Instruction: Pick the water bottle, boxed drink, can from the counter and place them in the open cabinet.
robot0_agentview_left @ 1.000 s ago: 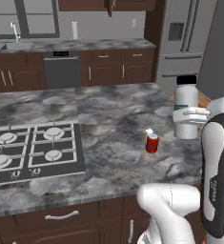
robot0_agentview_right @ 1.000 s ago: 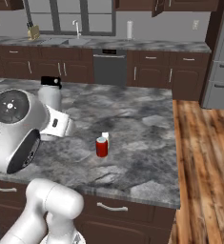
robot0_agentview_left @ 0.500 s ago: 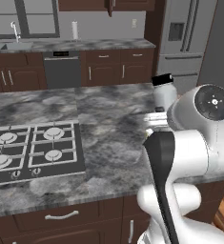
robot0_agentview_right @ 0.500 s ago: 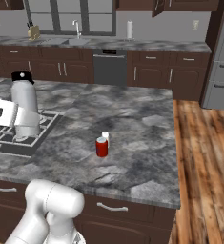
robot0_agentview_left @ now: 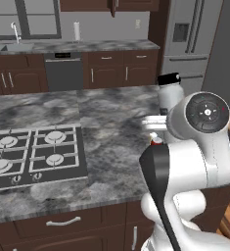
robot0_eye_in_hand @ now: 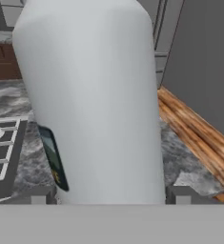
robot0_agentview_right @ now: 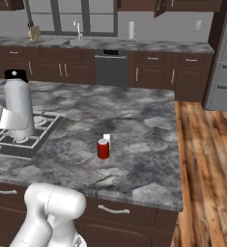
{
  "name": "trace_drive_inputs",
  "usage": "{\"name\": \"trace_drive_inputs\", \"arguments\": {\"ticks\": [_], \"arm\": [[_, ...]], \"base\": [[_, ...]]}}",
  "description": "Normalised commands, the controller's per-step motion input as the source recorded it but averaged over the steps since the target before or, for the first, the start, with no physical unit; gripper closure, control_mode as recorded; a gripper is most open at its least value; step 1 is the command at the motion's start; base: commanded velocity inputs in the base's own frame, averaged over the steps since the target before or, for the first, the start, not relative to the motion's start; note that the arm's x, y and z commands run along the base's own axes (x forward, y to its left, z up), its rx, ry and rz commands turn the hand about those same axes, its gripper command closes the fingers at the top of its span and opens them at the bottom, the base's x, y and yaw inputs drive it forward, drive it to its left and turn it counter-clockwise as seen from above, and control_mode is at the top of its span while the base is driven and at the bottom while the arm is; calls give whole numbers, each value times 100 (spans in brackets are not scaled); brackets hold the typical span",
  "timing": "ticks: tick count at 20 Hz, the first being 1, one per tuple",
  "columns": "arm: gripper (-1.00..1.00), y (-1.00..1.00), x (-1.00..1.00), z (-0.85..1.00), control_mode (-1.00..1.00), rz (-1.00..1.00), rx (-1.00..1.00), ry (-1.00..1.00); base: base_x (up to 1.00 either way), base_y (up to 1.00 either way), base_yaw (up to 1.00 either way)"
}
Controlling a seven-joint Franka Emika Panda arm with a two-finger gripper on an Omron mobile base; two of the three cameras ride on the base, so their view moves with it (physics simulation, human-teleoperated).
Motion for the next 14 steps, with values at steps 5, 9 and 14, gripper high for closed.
{"name": "trace_drive_inputs", "arguments": {"ticks": [5, 9, 14], "arm": [[100, 0, -15, 19, -100, 0, 6, -8], [100, 0, 0, 0, -100, 0, 0, 0], [100, 0, 0, 0, 100, 0, 0, 0]], "base": [[0, 0, 0], [0, 0, 0], [0, 1, 0]]}}
